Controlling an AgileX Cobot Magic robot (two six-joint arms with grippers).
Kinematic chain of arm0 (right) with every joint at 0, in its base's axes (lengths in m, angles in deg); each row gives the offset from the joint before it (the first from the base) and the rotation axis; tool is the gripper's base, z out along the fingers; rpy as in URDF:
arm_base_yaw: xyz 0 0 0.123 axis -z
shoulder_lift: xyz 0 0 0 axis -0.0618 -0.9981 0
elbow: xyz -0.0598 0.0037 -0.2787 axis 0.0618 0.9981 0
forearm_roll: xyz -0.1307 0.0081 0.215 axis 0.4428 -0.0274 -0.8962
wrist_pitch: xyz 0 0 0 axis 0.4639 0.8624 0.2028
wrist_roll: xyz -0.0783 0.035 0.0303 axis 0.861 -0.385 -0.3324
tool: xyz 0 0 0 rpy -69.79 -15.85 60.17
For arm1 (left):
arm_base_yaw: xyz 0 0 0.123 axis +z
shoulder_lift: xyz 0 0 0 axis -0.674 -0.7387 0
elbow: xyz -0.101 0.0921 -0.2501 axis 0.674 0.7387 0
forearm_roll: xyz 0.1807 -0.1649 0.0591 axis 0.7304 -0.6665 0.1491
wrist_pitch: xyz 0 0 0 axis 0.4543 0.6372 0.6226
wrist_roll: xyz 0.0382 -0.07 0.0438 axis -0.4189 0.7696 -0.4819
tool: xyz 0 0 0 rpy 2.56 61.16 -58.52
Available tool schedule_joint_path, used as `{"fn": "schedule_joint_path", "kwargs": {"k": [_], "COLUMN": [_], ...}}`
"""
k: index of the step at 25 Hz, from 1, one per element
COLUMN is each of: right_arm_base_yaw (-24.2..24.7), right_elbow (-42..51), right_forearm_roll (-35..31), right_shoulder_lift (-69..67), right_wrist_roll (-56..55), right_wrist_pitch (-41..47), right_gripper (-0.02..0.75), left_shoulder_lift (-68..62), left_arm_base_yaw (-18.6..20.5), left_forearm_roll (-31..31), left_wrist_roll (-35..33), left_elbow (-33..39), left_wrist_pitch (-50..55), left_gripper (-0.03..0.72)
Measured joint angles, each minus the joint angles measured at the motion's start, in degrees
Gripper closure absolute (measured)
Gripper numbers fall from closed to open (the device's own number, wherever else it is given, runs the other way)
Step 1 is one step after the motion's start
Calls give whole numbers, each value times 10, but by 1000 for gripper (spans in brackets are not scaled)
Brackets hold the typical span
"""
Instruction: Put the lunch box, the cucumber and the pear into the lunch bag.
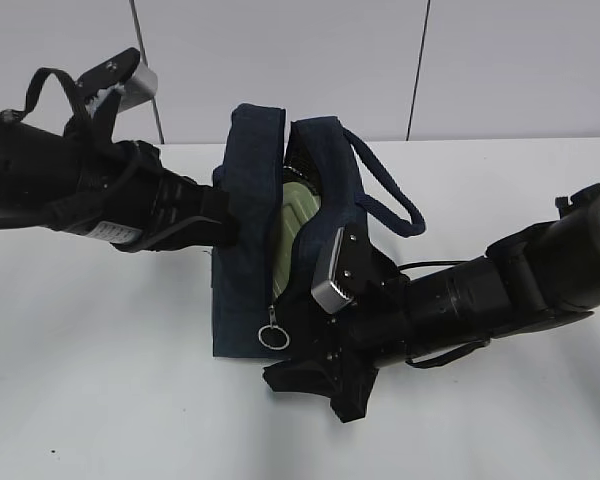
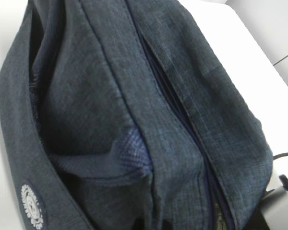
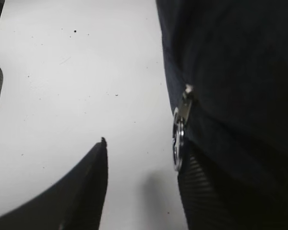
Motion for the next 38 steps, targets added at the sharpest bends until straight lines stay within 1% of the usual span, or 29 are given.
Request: {"fn": "schedule_joint_path", "kwargs": {"k": [2, 3, 4, 6, 9, 14, 16, 17, 21, 23, 28, 38], "right_arm_base_yaw": [0, 0, 0, 0, 0, 0, 0, 0, 0, 0, 0, 0], "right_elbow": [0, 0, 0, -1, -10, -22, -25, -25, -25, -25, -26, -26], "right_forearm_roll": [0, 0, 0, 0, 1, 1, 1, 1, 1, 1, 9, 61], "right_shoulder_lift": [0, 0, 0, 0, 0, 0, -1, -1, -1, -1, -1, 23], "right_wrist_roll": [-1, -2, -2, -9, -32, -65, -71, -71, -72, -73, -95, -167], "right_wrist_pitch": [0, 0, 0, 0, 0, 0, 0, 0, 0, 0, 0, 5], "right_gripper": [402, 408, 446, 479, 498, 501, 519, 540, 687, 730, 732, 732], "left_shoulder_lift": [0, 0, 0, 0, 0, 0, 0, 0, 0, 0, 0, 0], "left_arm_base_yaw": [0, 0, 0, 0, 0, 0, 0, 0, 0, 0, 0, 0], "left_forearm_roll": [0, 0, 0, 0, 0, 0, 0, 0, 0, 0, 0, 0], "left_wrist_roll": [0, 0, 0, 0, 0, 0, 0, 0, 0, 0, 0, 0], "left_elbow": [0, 0, 0, 0, 0, 0, 0, 0, 0, 0, 0, 0], "left_wrist_pitch": [0, 0, 0, 1, 2, 2, 2, 2, 2, 2, 2, 0], "left_gripper": [700, 700, 700, 700, 700, 700, 700, 700, 700, 700, 700, 701]}}
